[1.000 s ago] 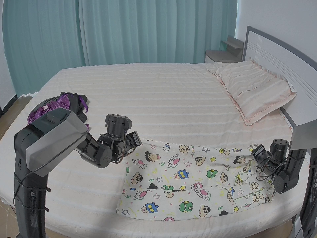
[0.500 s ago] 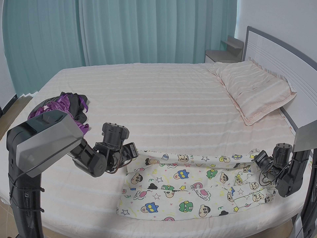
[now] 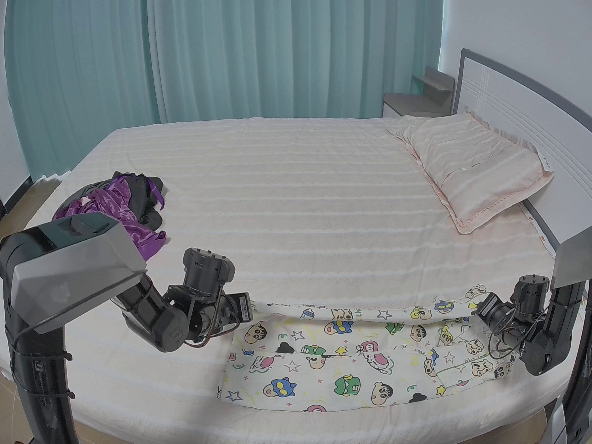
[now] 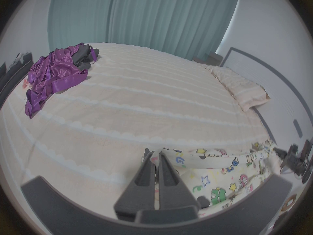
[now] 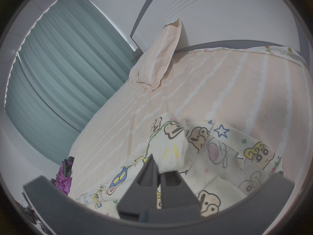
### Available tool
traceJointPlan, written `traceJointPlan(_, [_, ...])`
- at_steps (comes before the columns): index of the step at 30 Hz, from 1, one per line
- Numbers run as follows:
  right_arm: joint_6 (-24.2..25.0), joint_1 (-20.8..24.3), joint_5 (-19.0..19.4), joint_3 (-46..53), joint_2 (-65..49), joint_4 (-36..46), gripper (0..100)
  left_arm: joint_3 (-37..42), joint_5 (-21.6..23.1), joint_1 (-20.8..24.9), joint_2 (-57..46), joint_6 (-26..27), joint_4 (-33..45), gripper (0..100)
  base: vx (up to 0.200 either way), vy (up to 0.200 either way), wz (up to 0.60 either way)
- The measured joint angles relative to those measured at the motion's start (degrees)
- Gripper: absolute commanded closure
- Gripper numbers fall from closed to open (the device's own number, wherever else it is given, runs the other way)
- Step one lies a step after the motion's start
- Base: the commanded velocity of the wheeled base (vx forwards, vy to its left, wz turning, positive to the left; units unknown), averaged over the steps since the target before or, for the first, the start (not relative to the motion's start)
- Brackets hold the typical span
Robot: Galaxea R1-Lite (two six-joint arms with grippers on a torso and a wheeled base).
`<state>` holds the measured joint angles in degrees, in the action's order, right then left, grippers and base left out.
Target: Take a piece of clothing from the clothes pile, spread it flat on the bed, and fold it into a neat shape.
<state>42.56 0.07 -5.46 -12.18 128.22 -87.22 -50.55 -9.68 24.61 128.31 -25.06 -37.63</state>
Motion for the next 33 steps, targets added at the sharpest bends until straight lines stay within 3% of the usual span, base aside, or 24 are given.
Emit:
traceJointPlan(24, [-7.67, 0.69, 0.00, 6.18, 2.38, 0.29, 100, 7.25, 0.00, 2.72, 2.27, 4.82, -1.12, 100, 0.000, 0.000, 0.00])
traceJointPlan(25, [-7.69, 0.69, 0.02, 6.29, 2.45, 0.29, 0, 7.34, 0.00, 2.76, 2.27, 4.88, -1.12, 100, 0.000, 0.000, 0.00])
traceJointPlan(26, [-7.83, 0.69, -0.01, 6.40, 2.49, 0.33, 0, 7.42, 0.00, 2.83, 2.27, 4.92, -1.07, 100, 0.000, 0.000, 0.00])
traceJointPlan(27, [-7.91, 0.69, -0.06, 6.45, 2.54, 0.40, 0, 7.45, 0.00, 2.84, 2.29, 4.95, -1.07, 0, 0.000, 0.000, 0.00])
traceJointPlan(33, [-8.33, 0.66, -0.39, 6.49, 2.93, 0.33, 0, 8.69, -0.02, 3.24, 2.34, 4.95, -1.07, 0, 0.000, 0.000, 0.00])
